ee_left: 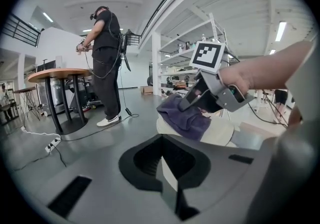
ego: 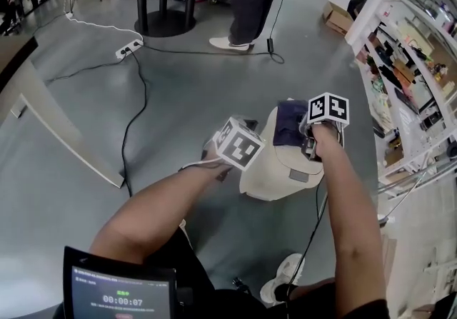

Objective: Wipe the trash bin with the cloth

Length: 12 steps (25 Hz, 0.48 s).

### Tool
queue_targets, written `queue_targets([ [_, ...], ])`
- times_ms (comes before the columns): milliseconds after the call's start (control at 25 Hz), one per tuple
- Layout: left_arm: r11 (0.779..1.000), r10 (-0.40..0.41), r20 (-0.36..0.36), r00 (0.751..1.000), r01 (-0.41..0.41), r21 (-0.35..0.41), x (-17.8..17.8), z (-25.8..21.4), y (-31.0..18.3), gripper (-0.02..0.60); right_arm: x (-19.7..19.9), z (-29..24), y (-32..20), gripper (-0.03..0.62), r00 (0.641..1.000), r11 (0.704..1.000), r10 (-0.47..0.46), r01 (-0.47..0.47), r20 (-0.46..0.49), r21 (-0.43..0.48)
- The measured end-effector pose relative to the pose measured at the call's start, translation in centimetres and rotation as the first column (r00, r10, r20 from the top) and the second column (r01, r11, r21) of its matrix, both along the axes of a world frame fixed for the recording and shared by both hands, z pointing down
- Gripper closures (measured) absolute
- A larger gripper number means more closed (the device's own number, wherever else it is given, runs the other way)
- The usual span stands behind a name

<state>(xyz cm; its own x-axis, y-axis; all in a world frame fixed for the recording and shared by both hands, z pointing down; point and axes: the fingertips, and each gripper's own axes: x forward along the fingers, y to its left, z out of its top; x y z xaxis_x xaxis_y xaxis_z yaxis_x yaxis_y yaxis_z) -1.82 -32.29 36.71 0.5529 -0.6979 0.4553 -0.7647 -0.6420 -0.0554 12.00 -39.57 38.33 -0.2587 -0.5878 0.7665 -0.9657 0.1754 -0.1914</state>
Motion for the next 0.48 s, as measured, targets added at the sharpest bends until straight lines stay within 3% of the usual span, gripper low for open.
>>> queue_targets([
  [160, 1.0, 0.01, 0.015, 1.0, -0.01, 0.01, -1.0, 0.1, 1.2, 0.584, -1.9, 1.3, 1.0, 0.513, 1.0, 1.0, 0.002, -0.003, -0.016, -0.027],
  [480, 1.0, 0.012, -0.016, 1.0, -0.012, 0.026, -0.8, -1.0, 1.7, 0.584, -2.3, 2.7, 1.9, 0.513, 0.99, 0.999, -0.017, 0.012, -0.142, -0.036],
])
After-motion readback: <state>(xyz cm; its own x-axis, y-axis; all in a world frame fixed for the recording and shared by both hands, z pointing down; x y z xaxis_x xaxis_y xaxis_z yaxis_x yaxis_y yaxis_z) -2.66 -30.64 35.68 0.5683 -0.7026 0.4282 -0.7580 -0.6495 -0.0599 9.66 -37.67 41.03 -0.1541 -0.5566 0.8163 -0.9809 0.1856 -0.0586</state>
